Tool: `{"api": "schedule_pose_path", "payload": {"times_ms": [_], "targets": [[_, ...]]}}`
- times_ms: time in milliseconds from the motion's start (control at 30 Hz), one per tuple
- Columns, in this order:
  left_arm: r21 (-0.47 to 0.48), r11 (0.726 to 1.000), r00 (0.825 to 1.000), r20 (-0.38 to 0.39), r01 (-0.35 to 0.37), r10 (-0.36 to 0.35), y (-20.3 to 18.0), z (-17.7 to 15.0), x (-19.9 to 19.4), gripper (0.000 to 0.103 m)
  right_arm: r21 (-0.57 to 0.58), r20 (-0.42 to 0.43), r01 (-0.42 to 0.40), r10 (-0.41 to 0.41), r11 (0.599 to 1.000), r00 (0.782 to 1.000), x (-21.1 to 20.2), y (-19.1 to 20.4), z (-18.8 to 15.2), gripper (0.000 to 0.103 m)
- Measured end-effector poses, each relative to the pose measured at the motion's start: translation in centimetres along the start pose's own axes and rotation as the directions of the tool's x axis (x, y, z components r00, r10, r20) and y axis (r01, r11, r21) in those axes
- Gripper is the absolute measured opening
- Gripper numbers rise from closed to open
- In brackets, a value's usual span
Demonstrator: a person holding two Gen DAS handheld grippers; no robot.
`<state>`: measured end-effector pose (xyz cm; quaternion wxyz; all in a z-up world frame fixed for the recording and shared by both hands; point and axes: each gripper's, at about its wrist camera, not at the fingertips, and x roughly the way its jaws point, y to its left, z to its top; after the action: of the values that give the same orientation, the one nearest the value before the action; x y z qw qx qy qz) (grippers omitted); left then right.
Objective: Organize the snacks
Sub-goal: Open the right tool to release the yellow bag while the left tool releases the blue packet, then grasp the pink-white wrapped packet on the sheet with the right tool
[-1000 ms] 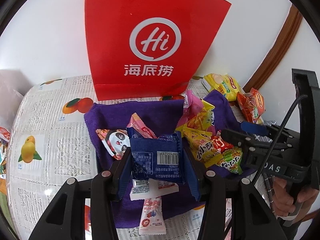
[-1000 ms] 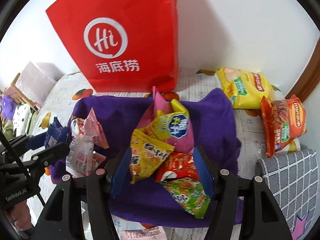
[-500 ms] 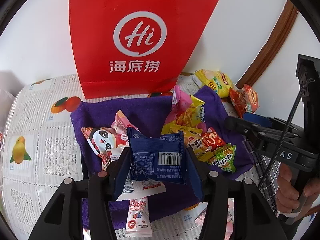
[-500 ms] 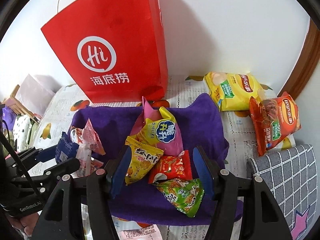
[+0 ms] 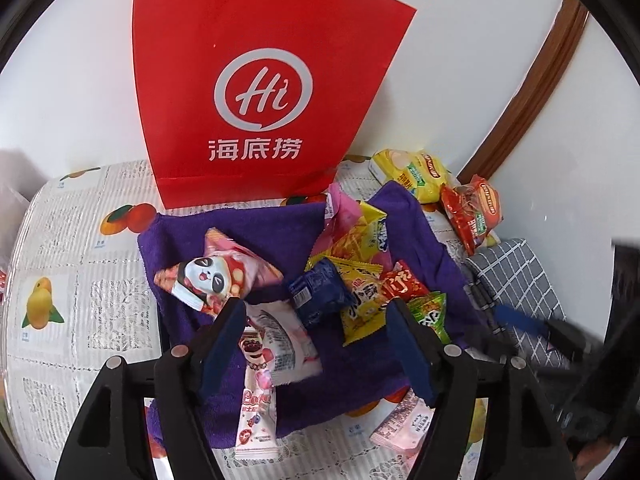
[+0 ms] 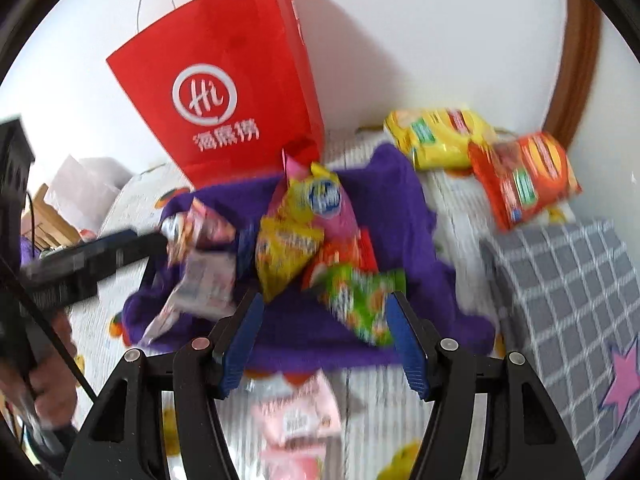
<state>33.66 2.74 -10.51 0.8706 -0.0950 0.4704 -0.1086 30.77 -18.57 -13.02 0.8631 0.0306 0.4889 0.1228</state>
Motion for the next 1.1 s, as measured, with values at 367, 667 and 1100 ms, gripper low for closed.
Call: {"api": "schedule_pose_path", "payload": {"times_ms": [367, 667, 1100], "targets": [[0.009, 0.999, 0.999, 0.026, 0.035, -0.035, -0.8, 0.1, -2.8, 0.071, 0.163, -0.146, -0.105, 0.129, 0.981, 0.981, 1.0, 0.4, -8.5, 0.063], [0.011, 0.999, 0.999, 0.016, 0.047, -0.048, -0.7, 0.1, -3.4, 0.071, 0.181, -0.215, -0.005, 0.044, 0.983, 0.976, 4.7, 2.1, -9.1, 0.060], [0.004, 0.999, 0.999, 0.010, 0.046, -0.046, -0.4, 0.2, -3.3, 0.071, 0.066, -0.189, 0.165, -0.150, 0.984, 0.971, 7.2, 4.6, -7.7, 0.064]]}}
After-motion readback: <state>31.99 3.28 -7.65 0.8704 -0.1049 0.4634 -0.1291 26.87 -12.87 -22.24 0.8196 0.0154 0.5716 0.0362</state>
